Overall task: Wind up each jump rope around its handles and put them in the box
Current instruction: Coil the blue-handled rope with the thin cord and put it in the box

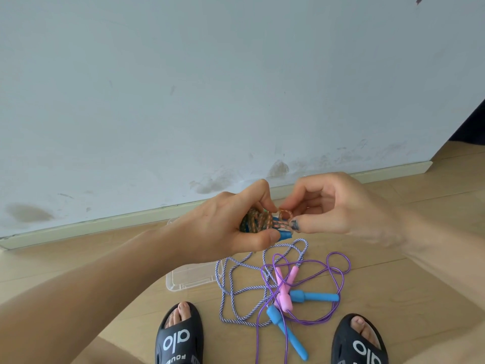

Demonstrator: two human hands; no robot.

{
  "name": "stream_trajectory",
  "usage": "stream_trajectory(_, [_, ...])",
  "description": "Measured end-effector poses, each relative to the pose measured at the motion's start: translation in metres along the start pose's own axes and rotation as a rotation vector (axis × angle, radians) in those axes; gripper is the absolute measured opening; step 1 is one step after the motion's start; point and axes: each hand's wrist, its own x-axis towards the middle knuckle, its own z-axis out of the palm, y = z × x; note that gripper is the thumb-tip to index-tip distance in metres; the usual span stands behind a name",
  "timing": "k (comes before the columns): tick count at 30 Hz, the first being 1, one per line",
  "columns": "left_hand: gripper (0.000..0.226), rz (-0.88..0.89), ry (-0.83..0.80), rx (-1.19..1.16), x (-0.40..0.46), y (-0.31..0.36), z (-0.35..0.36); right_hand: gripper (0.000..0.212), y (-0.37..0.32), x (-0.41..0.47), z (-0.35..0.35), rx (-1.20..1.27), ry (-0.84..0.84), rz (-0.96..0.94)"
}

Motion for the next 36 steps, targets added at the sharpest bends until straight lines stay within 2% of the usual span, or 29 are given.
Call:
stream_trajectory(12, [0.026,0.000,-0.015,-0.036,-0.003,0.002,-0.002,0.011,0.000,-0.004,0.006,-0.116,0.055,-0.073])
stream_trajectory(18, [0.029,0.007,-0.005,0.089,-0.004,0.004,-0.004,0.021,0.003,-0.007,0.008,-0.168,0.092,-0.125])
stream_trajectory(23, [0.033,-0.035,0.011,0.283,-0.006,0.004,0.000,0.022,0.007,-0.005,0.014,-0.273,0.159,-0.113])
stream_trajectory(27, [0.030,-0.060,0.033,0.311,-0.006,0.001,0.003,0.023,0.008,-0.001,0.019,-0.340,0.185,-0.127])
stream_trajectory(32, [0.028,-0.065,0.069,0.318,-0.005,-0.002,0.002,0.022,0.007,0.003,0.024,-0.459,0.217,-0.253])
stream_trajectory(34, [0.027,-0.074,0.077,0.304,-0.004,-0.001,0.001,0.022,0.006,0.004,0.024,-0.408,0.254,-0.224])
stream_trajectory(36, [0.028,-0.081,0.084,0.298,-0.005,-0.001,-0.001,0.020,0.003,0.006,0.024,-0.223,0.250,-0.106])
